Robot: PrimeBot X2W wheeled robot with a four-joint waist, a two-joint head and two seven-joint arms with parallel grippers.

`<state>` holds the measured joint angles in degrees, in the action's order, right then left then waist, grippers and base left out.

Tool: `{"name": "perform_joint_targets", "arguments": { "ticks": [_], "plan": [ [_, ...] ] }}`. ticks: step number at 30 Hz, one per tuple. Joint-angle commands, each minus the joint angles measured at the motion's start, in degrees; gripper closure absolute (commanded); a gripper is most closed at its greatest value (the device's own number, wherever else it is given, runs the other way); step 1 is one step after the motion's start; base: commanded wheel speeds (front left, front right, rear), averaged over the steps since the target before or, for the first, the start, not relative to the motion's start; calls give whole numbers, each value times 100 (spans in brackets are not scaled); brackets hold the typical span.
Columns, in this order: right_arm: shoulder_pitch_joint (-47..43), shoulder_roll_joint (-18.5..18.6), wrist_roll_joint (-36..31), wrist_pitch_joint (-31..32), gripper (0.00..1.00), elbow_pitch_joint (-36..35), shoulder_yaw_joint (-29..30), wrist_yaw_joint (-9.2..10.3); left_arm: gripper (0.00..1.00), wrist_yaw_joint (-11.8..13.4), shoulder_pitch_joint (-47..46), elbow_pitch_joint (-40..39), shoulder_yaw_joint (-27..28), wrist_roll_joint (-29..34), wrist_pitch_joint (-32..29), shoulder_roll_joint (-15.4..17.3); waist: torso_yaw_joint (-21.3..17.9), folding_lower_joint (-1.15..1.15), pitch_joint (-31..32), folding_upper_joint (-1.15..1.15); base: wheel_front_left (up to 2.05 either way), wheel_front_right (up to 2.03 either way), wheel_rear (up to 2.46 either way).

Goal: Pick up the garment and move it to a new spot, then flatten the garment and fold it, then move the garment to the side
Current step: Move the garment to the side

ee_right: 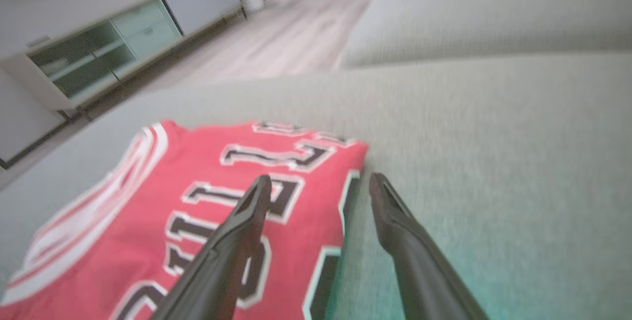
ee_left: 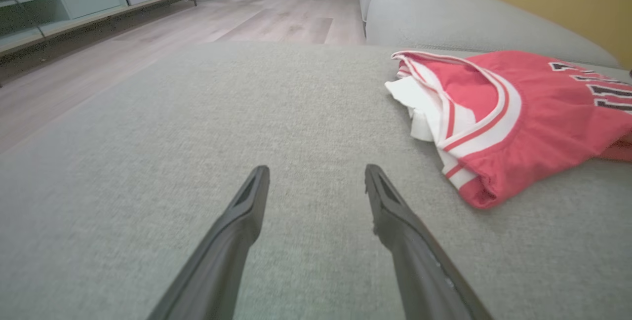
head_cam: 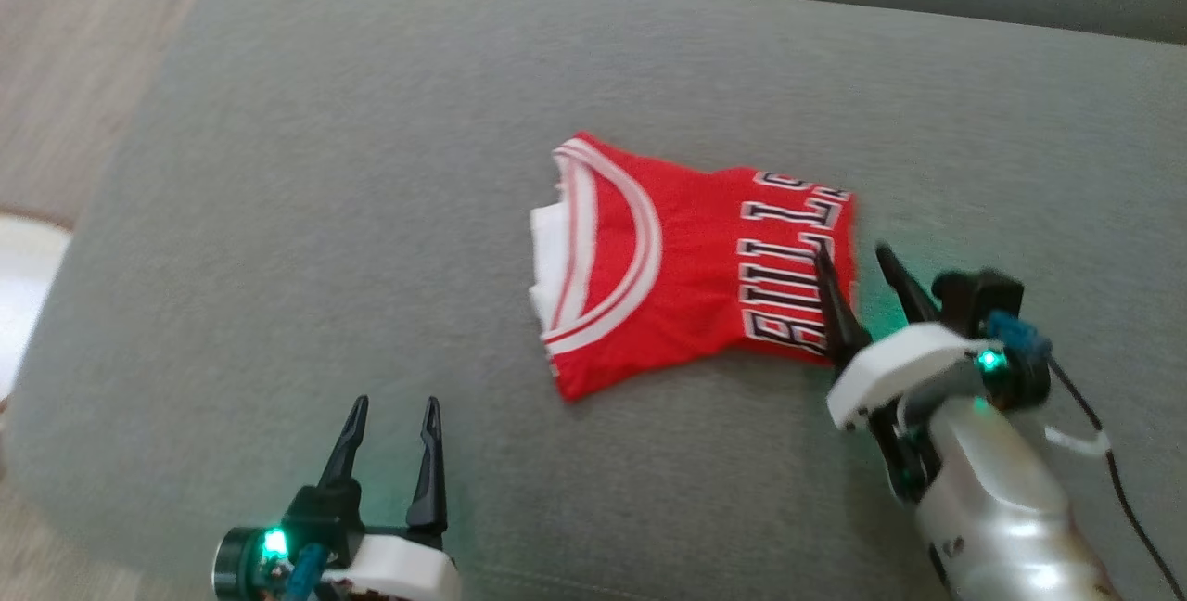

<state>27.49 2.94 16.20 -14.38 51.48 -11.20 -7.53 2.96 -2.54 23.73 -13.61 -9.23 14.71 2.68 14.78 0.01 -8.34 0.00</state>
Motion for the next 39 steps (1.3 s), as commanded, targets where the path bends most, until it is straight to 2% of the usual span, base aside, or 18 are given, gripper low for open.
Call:
{"name": "perform_joint_targets", "arguments": {
  "ticks": [1,5,6,7,13,24,27,33,39],
  "plan": [
    [132,-6,-60,-62,0,106,-58,4,0,-4,-166,-146,126,6,29,20,291,-1,-121,0,0,0,0],
    [268,-6,-50,-56,0,790,-108,4,0,-6,-151,-154,161,22,29,20,367,-1,-144,0,0,0,0],
    [277,-6,55,-57,64,818,-192,4,0,2,-147,-165,186,25,29,20,339,-1,-147,0,0,0,0],
    [295,-6,126,-59,100,763,-254,4,0,10,-146,-178,206,35,29,20,283,-1,-145,0,0,0,0],
    [174,-6,241,-61,100,9,-130,4,0,-37,-218,-260,194,125,29,20,-456,-1,-63,0,0,0,0],
    [-188,-6,680,-62,100,-940,-481,4,0,-200,-590,-319,219,391,29,20,-3112,-1,-177,0,0,0,0],
    [-239,-6,819,-62,100,-1145,-622,4,0,-246,-695,-299,251,460,29,20,-3699,-1,-284,0,0,0,0],
    [-161,-6,733,-62,100,-1353,-568,4,0,-340,-828,-241,215,566,29,20,-4318,-1,-494,0,0,0,0],
    [425,30,-134,-62,100,-1178,82,4,0,-423,-904,-203,244,698,29,41,-4359,-1,-708,0,0,0,0]
  ]
}}
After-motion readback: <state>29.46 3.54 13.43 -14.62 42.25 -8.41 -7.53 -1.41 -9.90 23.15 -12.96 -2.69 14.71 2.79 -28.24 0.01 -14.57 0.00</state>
